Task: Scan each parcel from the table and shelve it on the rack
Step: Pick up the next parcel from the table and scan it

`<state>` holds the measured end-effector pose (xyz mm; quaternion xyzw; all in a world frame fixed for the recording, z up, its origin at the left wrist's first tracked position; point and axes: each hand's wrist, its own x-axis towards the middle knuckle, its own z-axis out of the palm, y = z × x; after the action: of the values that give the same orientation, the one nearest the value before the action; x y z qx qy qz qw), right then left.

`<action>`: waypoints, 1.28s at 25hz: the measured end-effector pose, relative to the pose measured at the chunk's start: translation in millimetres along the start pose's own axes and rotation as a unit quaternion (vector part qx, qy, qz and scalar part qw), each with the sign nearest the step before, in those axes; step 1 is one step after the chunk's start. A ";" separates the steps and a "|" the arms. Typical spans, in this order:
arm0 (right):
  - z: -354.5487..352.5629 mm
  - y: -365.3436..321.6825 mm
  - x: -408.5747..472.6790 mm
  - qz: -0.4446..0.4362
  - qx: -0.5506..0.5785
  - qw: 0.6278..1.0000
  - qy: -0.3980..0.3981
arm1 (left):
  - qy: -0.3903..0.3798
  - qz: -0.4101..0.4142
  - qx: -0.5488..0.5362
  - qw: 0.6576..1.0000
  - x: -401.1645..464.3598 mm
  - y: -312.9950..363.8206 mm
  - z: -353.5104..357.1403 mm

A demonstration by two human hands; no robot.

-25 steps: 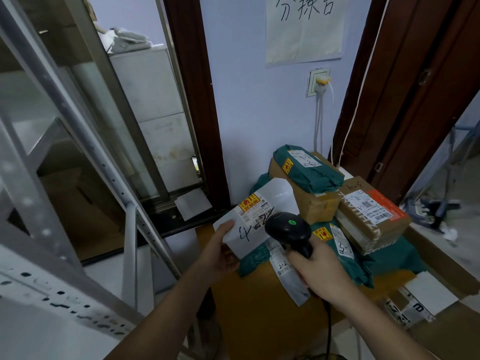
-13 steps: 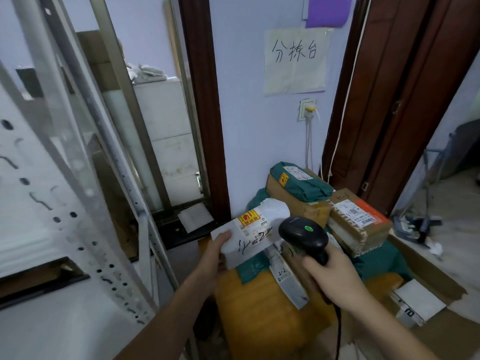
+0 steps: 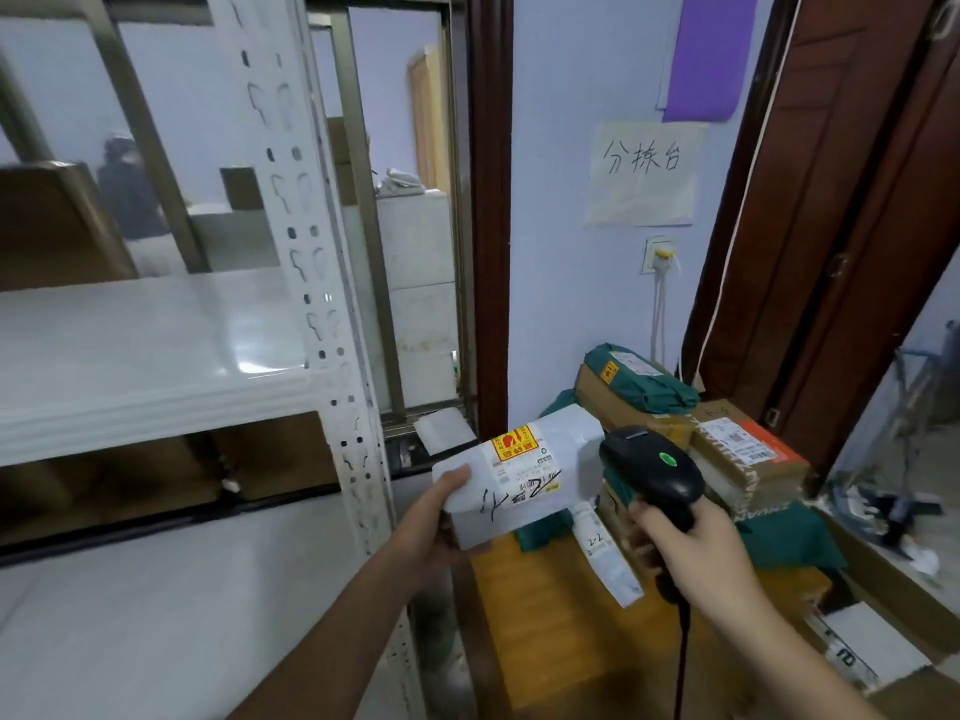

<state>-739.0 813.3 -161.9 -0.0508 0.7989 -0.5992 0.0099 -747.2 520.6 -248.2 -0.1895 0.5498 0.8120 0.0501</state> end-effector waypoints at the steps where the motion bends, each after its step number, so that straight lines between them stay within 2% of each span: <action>1: 0.9 -0.7 -2.3 -0.010 0.000 1.000 -0.006 | 0.000 0.010 0.005 1.000 -12.7 1.4 -2.7; 5: 7.3 1.4 -10.9 -0.060 -0.035 0.997 -0.023 | 0.021 0.032 0.030 0.999 -71.7 6.0 -9.9; 10: 39.8 -14.1 -33.4 -0.116 -0.034 0.981 -0.150 | 0.090 0.062 0.022 0.994 -154.7 -3.7 -38.6; 13: 80.2 -27.2 -51.1 -0.127 -0.051 0.967 -0.214 | 0.161 0.098 -0.018 0.982 -202.3 -3.2 -65.6; 18: 167.8 -79.9 -100.4 -0.133 -0.004 0.938 -0.320 | 0.255 0.174 -0.102 0.946 -287.6 19.2 -143.0; 21: 223.3 -118.6 -132.3 -0.155 0.039 0.927 -0.340 | 0.269 0.238 -0.109 0.927 -336.6 37.7 -191.4; 24: 287.4 -155.6 -160.1 -0.176 0.081 0.917 -0.350 | 0.267 0.282 -0.067 0.919 -381.5 59.0 -244.3; 26: 324.4 -184.6 -174.5 -0.191 0.105 0.908 -0.358 | 0.312 0.313 -0.046 0.896 -402.6 79.9 -277.6; 30: 381.3 -238.1 -194.9 -0.238 0.139 0.881 -0.384 | 0.399 0.376 -0.080 0.832 -420.4 130.1 -325.7; 32: 410.3 -263.1 -200.7 -0.273 0.132 0.867 -0.395 | 0.426 0.385 -0.079 0.815 -423.0 158.5 -349.6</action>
<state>-489.7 366.6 -34.3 -0.4976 0.5957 -0.6078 0.1677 -314.3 193.7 -69.3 -0.2928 0.4784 0.6433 -0.5211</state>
